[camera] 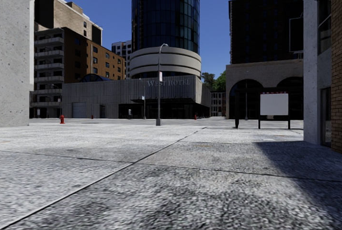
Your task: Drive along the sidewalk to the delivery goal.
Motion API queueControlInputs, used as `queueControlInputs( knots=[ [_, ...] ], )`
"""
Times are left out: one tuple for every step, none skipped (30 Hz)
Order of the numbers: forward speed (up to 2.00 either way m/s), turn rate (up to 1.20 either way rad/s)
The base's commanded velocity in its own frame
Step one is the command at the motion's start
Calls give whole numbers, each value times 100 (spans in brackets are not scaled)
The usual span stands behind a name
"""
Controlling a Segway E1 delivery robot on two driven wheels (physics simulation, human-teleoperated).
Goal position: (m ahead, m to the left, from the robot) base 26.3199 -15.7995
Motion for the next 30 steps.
queueControlInputs(
  knots=[
    [198, 0],
    [198, 0],
    [198, 0],
    [198, 0],
    [198, 0],
    [198, 0],
    [198, 0],
    [198, 0],
    [198, -3],
    [198, -5],
    [198, -9],
    [198, -9],
    [198, -15],
    [198, -18],
    [198, -19],
    [198, -19],
    [198, -20],
    [198, -20],
    [198, -20],
    [198, -21],
    [198, -21],
    [198, -24],
    [198, -30],
    [199, -33],
    [199, -37],
    [199, -37],
    [199, -43],
    [200, -45],
    [200, -46],
    [200, -46]
  ],
)
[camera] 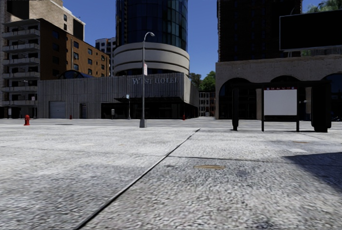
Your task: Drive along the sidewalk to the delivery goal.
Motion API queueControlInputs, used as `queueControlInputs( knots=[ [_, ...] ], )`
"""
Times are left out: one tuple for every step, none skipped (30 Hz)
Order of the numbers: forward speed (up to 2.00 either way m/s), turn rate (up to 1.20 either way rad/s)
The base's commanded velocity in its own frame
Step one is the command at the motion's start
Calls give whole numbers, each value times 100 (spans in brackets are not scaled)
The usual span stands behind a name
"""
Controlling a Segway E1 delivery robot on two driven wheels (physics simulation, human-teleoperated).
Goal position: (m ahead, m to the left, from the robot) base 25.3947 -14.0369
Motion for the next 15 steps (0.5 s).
queueControlInputs(
  knots=[
    [200, -46],
    [200, -47],
    [200, -51],
    [200, -51],
    [200, -55],
    [200, -56],
    [200, -57],
    [200, -57],
    [200, -57],
    [200, -57],
    [200, -57],
    [200, -57],
    [200, -57],
    [200, -57],
    [200, -57]
  ],
)
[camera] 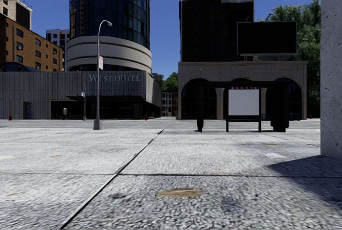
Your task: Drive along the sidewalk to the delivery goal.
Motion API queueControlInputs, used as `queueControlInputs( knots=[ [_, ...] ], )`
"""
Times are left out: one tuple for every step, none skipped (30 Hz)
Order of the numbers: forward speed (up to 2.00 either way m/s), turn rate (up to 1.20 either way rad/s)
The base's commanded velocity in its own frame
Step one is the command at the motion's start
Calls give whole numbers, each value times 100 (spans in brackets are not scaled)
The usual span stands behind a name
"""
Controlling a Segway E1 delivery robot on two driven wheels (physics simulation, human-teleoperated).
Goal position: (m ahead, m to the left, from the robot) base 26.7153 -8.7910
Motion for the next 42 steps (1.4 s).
queueControlInputs(
  knots=[
    [200, -57],
    [200, -57],
    [200, -57],
    [200, -57],
    [200, -57],
    [200, -57],
    [200, -57],
    [200, -57],
    [200, -57],
    [200, -57],
    [200, -57],
    [200, -57],
    [200, -57],
    [200, -57],
    [200, -57],
    [200, -57],
    [200, -57],
    [200, -57],
    [200, -57],
    [200, -57],
    [200, -57],
    [200, -55],
    [200, -39],
    [200, -12],
    [200, 0],
    [200, 0],
    [200, 0],
    [200, 0],
    [200, 0],
    [200, 0],
    [200, 0],
    [200, 0],
    [200, 0],
    [200, 0],
    [200, 0],
    [200, 0],
    [200, 0],
    [200, 0],
    [200, -13],
    [200, -38],
    [200, -46],
    [200, -46]
  ],
)
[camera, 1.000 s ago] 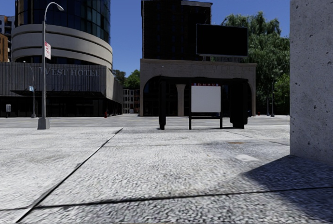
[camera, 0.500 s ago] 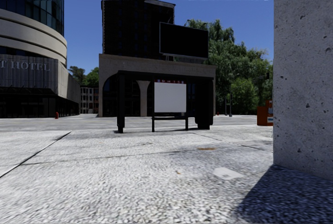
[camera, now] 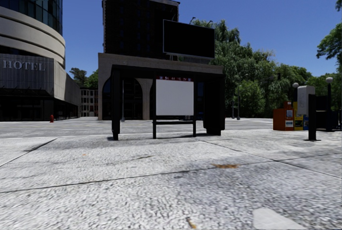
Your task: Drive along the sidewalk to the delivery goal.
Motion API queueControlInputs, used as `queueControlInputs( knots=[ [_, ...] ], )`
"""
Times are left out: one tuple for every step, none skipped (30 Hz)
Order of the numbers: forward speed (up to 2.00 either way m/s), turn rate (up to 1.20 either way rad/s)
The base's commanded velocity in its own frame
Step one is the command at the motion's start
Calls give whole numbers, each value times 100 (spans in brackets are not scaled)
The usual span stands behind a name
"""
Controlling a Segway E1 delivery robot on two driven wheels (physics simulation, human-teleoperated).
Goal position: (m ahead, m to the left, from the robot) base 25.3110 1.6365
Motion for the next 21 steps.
queueControlInputs(
  knots=[
    [200, -48],
    [200, -49],
    [200, -49],
    [200, -49],
    [200, -49],
    [200, -49],
    [200, -49],
    [200, -49],
    [200, -49],
    [200, -49],
    [200, -49],
    [200, -49],
    [200, -49],
    [200, -49],
    [200, -49],
    [200, -49],
    [200, -49],
    [200, -49],
    [200, -53],
    [200, -60],
    [200, -60]
  ],
)
